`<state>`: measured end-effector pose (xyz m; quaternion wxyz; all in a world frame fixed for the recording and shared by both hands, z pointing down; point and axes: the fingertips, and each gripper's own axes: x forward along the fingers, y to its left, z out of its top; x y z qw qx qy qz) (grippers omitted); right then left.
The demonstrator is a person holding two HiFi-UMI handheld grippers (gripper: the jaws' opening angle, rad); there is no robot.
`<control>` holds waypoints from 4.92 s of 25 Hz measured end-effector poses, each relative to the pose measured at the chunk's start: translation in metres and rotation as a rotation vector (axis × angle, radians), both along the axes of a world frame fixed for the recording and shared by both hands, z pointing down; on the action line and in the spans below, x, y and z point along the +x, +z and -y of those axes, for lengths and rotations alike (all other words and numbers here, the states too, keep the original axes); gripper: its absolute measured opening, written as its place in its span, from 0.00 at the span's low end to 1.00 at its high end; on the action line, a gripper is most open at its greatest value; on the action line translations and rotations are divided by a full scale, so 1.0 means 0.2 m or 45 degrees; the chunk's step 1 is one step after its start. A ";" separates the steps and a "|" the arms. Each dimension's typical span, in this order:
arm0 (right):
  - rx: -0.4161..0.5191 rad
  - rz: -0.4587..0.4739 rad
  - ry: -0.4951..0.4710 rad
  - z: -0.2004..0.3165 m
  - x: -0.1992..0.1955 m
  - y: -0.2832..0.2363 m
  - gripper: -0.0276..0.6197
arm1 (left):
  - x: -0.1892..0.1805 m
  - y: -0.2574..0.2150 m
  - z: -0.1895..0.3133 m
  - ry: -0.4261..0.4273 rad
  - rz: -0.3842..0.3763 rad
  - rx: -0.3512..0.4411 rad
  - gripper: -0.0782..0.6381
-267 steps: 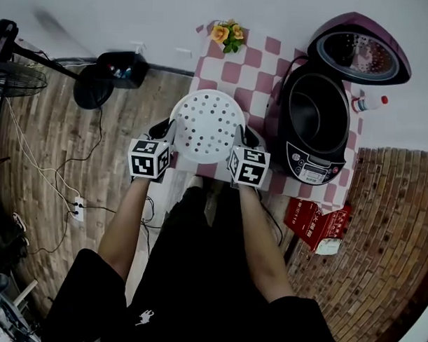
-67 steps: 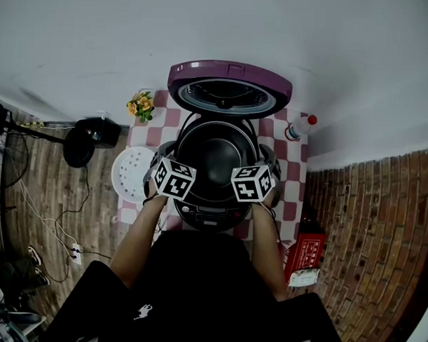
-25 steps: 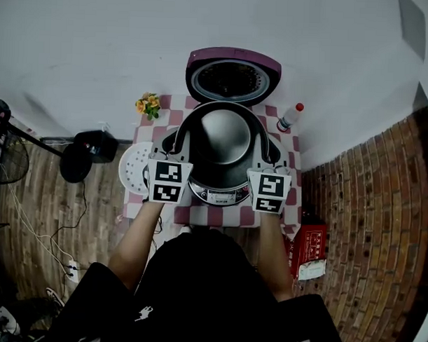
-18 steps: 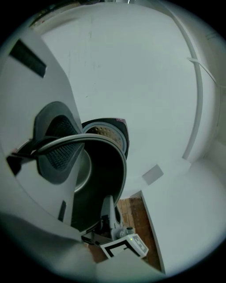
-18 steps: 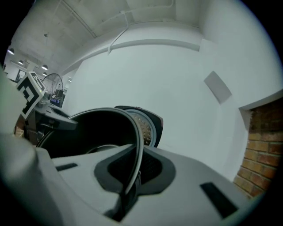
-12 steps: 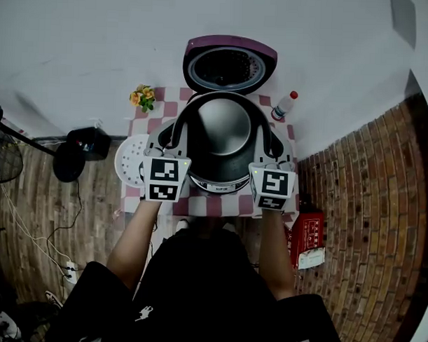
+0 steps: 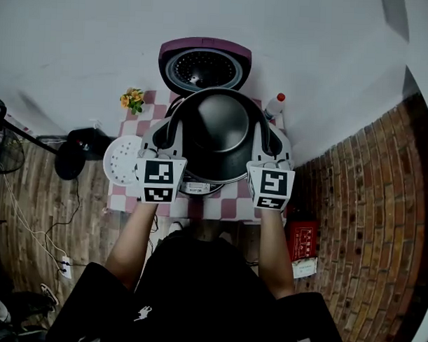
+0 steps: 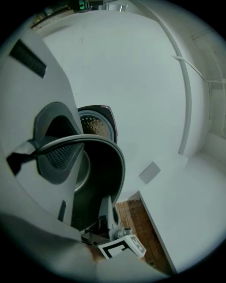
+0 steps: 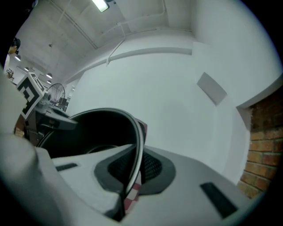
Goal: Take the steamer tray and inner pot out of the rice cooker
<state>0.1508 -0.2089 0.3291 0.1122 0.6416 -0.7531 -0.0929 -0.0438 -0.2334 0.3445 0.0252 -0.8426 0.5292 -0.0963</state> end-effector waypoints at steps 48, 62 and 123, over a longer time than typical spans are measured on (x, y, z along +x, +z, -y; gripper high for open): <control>-0.253 0.103 0.016 -0.47 1.14 0.59 0.05 | 1.14 0.54 -0.47 0.033 0.126 -0.235 0.14; -0.433 0.110 0.010 -0.46 1.11 0.97 0.05 | 1.11 0.93 -0.49 0.042 0.147 -0.409 0.15; -0.874 0.204 0.018 -0.19 1.21 1.44 0.06 | 1.22 1.36 -0.16 0.032 0.146 -0.713 0.15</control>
